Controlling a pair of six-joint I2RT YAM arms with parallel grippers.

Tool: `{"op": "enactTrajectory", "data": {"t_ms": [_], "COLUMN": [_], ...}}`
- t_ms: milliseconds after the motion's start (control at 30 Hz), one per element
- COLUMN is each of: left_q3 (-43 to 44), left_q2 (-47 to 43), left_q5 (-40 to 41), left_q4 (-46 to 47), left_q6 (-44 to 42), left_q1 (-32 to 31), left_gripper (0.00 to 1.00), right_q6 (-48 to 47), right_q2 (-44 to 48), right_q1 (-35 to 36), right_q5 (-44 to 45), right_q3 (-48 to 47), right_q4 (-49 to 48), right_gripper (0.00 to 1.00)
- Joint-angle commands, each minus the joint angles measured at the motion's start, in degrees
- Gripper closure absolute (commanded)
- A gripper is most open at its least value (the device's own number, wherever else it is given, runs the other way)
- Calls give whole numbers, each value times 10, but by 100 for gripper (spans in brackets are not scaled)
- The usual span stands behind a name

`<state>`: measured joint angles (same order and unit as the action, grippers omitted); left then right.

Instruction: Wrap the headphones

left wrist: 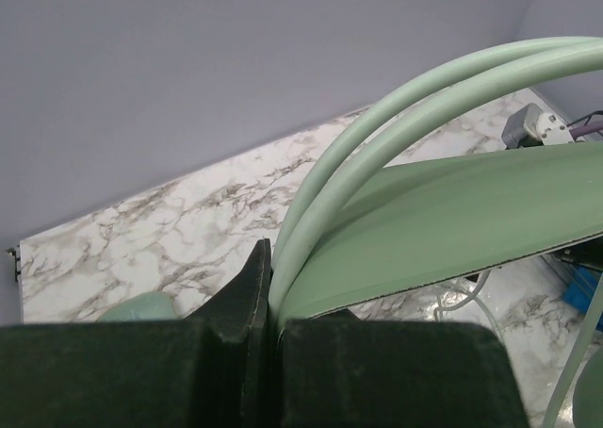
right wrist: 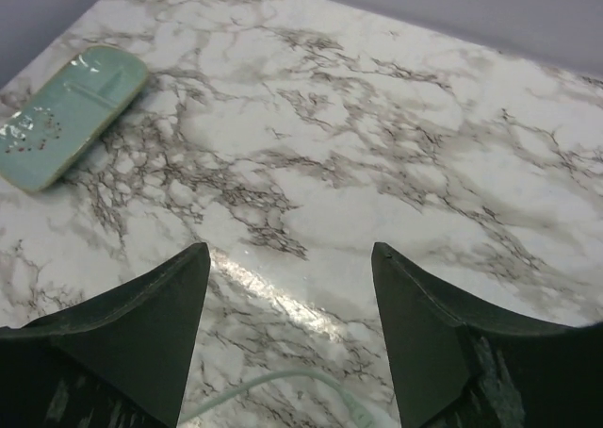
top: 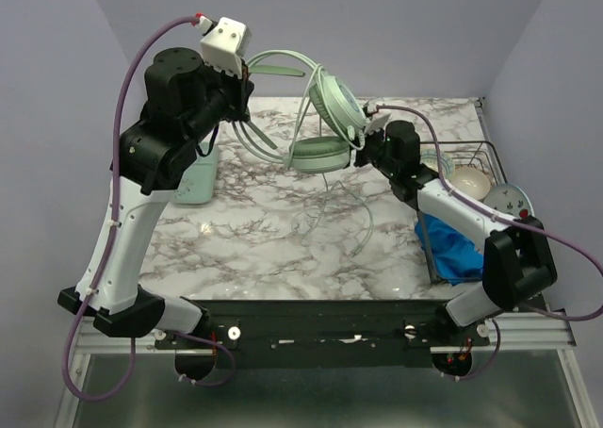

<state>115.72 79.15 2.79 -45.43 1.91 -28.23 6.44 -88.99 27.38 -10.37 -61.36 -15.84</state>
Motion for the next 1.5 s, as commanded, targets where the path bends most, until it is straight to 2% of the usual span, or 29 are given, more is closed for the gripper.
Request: {"op": "enactTrajectory", "data": {"t_ms": [0, 133, 167, 233, 267, 367, 633, 733, 833, 867, 933, 967, 1033, 1067, 1100, 1167, 1267, 1467], "left_q3": [30, 42, 46, 55, 57, 60, 64, 69, 75, 78, 85, 86, 86, 86, 84, 81, 76, 52], "left_q2": [2, 12, 15, 19, 20, 22, 17, 14, 13, 14, 20, 22, 32, 36, 44, 53, 74, 118], "left_q5": [14, 10, 8, 5, 5, 9, -6, -11, -30, -53, -86, -94, -110, -118, -119, -128, -138, -32], "left_q4": [41, 39, 37, 33, 33, 34, 29, 28, 29, 29, 31, 33, 38, 39, 46, 52, 68, 124], "left_q6": [32, 32, 34, 35, 34, 34, 54, 63, 90, 114, 139, 148, 172, 179, 185, 206, 237, 221], "left_q1": [3, 3, 3, 3, 2, 3, 5, 13, 42, 54, 90, 102, 130, 139, 145, 172, 220, 273], "left_gripper": [100, 100, 100, 100, 100, 100, 100, 100, 100, 100, 100, 100, 100, 100, 100, 100, 100, 100], "right_q6": [-59, -108, -122, -168, -176, -178, -110, -86, -66, -50, -33, -27, -16, -13, -12, -9, -14, -79], "right_q2": [57, 107, 113, 123, 132, 125, 22, -9, -35, -42, -52, -62, -72, -77, -86, -95, -109, -102], "right_q1": [-1, 19, 29, 65, 74, 101, 102, 102, 102, 102, 102, 102, 104, 106, 109, 118, 138, 202], "right_q5": [72, 78, 78, 49, 31, -3, 13, -1, -29, -35, -47, -52, -73, -76, -76, -84, -77, -45], "right_q3": [44, 87, 98, 128, 158, 172, 98, 99, 109, 108, 106, 101, 95, 92, 85, 76, 57, 36], "right_q4": [41, 38, 20, -22, -76, -134, -148, -160, -195, -201, -204, -206, -207, -207, -211, -210, -179, -76], "right_gripper": [20, 7, 0, 0, 0, 0, 3, 10, 28, 39, 51, 64, 74, 86, 92, 99, 99, 99]}}
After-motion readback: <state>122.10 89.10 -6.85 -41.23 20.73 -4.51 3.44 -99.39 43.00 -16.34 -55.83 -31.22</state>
